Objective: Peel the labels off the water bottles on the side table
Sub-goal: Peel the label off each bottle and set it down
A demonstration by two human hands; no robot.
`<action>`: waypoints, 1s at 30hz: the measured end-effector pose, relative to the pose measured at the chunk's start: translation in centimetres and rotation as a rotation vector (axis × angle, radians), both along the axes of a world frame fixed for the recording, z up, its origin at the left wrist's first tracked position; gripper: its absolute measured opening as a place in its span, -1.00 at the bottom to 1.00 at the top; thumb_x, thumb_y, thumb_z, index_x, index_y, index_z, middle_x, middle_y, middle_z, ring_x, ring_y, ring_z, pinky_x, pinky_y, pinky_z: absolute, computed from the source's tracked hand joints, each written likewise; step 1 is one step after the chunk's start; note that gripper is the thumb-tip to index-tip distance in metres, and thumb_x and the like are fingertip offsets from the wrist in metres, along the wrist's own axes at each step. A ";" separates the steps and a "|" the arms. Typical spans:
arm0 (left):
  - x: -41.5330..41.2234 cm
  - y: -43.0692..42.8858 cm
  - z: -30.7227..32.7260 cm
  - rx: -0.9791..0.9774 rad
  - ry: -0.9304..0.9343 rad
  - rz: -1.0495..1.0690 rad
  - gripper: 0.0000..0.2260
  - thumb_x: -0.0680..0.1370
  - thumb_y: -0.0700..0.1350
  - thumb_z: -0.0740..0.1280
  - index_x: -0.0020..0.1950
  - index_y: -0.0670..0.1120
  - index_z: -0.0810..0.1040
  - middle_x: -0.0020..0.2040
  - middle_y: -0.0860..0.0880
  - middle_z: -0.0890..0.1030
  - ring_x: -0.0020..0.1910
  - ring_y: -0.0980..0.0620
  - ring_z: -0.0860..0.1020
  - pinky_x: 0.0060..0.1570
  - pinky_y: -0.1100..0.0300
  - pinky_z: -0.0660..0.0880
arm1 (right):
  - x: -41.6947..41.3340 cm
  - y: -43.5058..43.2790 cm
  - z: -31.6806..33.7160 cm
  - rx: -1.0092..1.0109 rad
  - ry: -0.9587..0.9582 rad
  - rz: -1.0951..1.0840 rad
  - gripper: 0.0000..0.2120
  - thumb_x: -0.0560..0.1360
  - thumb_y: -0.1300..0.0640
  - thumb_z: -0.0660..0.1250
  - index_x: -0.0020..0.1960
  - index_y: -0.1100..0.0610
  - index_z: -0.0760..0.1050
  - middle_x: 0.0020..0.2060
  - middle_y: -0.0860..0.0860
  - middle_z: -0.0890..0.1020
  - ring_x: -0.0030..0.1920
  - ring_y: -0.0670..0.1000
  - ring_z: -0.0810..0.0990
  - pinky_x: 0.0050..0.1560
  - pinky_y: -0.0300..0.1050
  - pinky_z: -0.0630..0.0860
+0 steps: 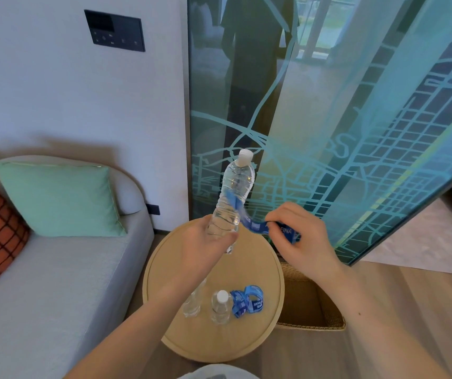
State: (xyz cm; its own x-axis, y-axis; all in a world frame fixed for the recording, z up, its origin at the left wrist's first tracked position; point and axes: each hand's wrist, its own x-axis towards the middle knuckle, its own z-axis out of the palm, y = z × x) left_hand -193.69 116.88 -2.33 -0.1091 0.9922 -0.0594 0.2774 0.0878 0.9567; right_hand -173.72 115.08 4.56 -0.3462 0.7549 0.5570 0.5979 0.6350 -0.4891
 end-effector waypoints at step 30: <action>-1.3 -1.0 -6.1 -0.271 -0.416 -0.164 -0.57 0.34 0.04 0.53 0.19 -0.03 0.67 0.08 -0.11 0.71 0.10 -0.12 0.67 0.16 -0.05 0.54 | 4.4 3.2 -21.7 -0.880 0.295 -0.391 -0.86 0.56 0.25 0.37 0.10 0.21 0.63 -0.05 -0.01 0.66 -0.06 -0.11 0.60 -0.06 -0.43 0.48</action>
